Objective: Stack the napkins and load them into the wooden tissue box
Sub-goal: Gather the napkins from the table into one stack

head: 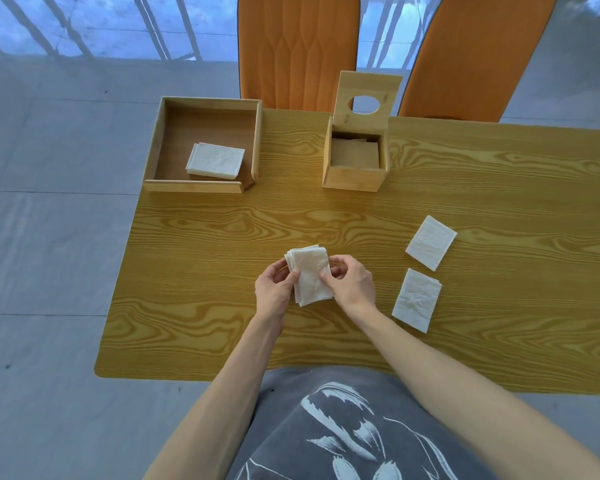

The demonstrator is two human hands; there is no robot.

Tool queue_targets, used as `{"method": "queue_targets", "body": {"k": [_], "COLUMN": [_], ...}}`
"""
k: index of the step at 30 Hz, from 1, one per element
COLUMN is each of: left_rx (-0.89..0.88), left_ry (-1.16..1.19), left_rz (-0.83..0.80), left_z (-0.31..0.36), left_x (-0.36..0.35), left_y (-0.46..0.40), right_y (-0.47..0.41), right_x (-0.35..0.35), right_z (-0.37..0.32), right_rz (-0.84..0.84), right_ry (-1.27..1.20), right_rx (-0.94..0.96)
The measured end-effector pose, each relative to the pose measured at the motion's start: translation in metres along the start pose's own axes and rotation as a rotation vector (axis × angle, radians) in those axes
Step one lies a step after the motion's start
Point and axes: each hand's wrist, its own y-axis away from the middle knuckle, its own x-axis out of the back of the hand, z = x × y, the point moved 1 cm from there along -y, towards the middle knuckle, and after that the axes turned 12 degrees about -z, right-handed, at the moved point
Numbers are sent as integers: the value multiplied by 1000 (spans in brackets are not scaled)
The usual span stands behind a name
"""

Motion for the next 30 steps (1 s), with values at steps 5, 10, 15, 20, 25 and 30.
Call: {"method": "queue_targets", "body": {"k": [5,10,15,20,25,30], "left_rx": [-18,19,65,91,113,123], "left_ry": [-63,-102,-129,-152,-176,-203], "left_rz": [-1,-69,-139,-186,-204,-211], "left_z": [1,-5,-7,-11,-16,-15], "left_x": [-6,-24,-45,-66,-73,-74], "left_y": [-2,-3,-8,-13,-11,-10], "right_y": [6,18,33,44,45,42], "right_x": [19,59,85,90,88,88], "right_z": [15,49,84,107,106,104], "right_rz": [82,268,438,439,387,377], "right_ry": [2,-103,-271,-233,-214,-207], "right_rx": [-15,-174,-355,-517,-559,-525]}}
